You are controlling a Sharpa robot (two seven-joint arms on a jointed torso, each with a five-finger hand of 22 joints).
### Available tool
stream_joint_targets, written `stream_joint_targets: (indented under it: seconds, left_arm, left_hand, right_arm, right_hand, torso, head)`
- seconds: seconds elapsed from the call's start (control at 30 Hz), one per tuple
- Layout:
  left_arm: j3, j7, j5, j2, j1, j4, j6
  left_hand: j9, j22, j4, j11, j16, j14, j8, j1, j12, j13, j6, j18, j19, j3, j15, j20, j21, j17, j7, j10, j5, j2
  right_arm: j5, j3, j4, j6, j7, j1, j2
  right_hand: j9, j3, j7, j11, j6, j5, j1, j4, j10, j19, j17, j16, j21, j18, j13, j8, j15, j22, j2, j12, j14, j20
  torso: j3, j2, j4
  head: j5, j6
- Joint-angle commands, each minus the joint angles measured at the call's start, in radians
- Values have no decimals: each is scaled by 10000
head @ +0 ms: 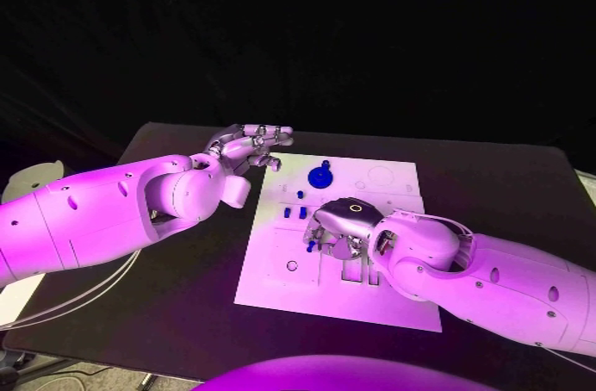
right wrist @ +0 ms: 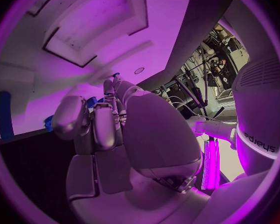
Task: Assemble the parts on the task board
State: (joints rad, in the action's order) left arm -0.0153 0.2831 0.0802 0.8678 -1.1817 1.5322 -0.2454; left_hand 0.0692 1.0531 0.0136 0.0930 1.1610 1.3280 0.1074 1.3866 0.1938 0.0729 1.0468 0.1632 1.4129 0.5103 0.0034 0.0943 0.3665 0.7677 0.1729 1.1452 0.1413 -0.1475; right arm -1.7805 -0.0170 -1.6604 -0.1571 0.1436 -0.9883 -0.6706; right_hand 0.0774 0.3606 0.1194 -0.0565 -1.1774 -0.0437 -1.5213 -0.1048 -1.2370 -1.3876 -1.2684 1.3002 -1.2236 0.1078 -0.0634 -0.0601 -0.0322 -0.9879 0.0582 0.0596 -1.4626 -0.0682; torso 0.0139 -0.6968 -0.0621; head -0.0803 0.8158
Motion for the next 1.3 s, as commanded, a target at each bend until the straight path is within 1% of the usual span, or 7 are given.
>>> stream_joint_targets:
  seconds: [0.03,0.17,0.37,0.83,1.03,1.2,1.3]
  left_arm:
    - [4,16,20,-21,-2,2,219]
    - [4,10,20,-21,-2,-3,221]
    - [4,0,20,-21,-2,3,221]
    - [-2,-38,20,-1,-2,-20,249]
    - [-18,-62,20,30,1,-15,269]
    - [-26,-68,20,79,1,17,278]
    - [-29,-63,19,96,1,36,282]
  left_hand:
    - [-11,-24,-11,18,-59,-30,16,-80,37,6,-4,92,35,-46,7,-7,-68,-46,3,31,44,-15]
    - [-12,-42,-14,19,-73,-43,16,-81,39,6,-6,97,27,-50,8,-7,-110,-72,4,28,44,-17]
    - [-12,-42,-14,19,-73,-43,16,-81,39,6,-6,97,27,-50,8,-7,-110,-72,4,28,44,-17]
    - [-12,-80,-24,20,-101,-75,17,-78,47,6,-10,109,5,-57,11,-6,-203,-125,5,21,47,-17]
    - [-13,-97,-34,23,-117,-100,16,-75,53,6,-16,114,-11,-62,13,-5,-244,-156,8,11,48,-16]
    - [-13,-97,-34,23,-117,-100,16,-75,53,6,-16,114,-11,-62,13,-5,-244,-156,8,11,48,-16]
    - [-13,-97,-34,23,-117,-100,16,-75,53,6,-16,114,-11,-62,13,-5,-244,-156,8,11,48,-16]
  right_arm:
    - [-358,34,-19,540,152,28,23]
    - [-410,48,-21,570,246,28,45]
    - [-427,87,45,565,465,27,75]
    - [-428,105,-109,-545,526,29,-115]
    - [-90,-88,-642,-740,625,-31,-892]
    - [245,-233,-973,-557,933,-417,-1790]
    - [286,-271,-1076,-435,1144,-686,-2298]
  right_hand:
    - [9,71,42,-38,1,-48,110,-5,27,-8,16,47,-28,7,3,-59,65,15,12,31,-582,-62]
    - [-10,58,67,-69,81,-48,256,-6,110,5,36,38,-13,12,11,-28,86,37,149,11,-575,-84]
    - [-149,-289,272,-328,994,-89,953,-191,1089,133,218,-89,180,52,30,9,326,327,764,14,-526,-277]
    - [-134,-534,371,-444,1536,-100,1042,-52,1744,224,370,-162,320,108,10,-3,416,535,810,63,-491,-415]
    - [-114,-578,325,-413,1499,-109,1049,-24,1642,221,418,-191,329,117,-11,-36,406,555,790,152,-478,-420]
    - [-115,-755,198,-369,1535,-114,1136,-10,1642,208,436,-186,323,120,-4,-24,380,548,918,181,-478,-405]
    - [-120,-1177,20,-217,1650,-227,1265,-51,2099,213,459,-181,351,143,22,-19,98,583,1115,44,-485,-219]
  torso:
    - [3,7,2]
    - [-1,4,2]
    - [-7,7,-7]
    - [12,5,4]
    - [-10,18,2]
    - [-6,15,36]
    - [-8,24,53]
  head:
    - [7,1]
    - [-5,-16]
    - [-4,-3]
    - [27,-55]
    - [112,-122]
    - [197,-186]
    - [262,-219]
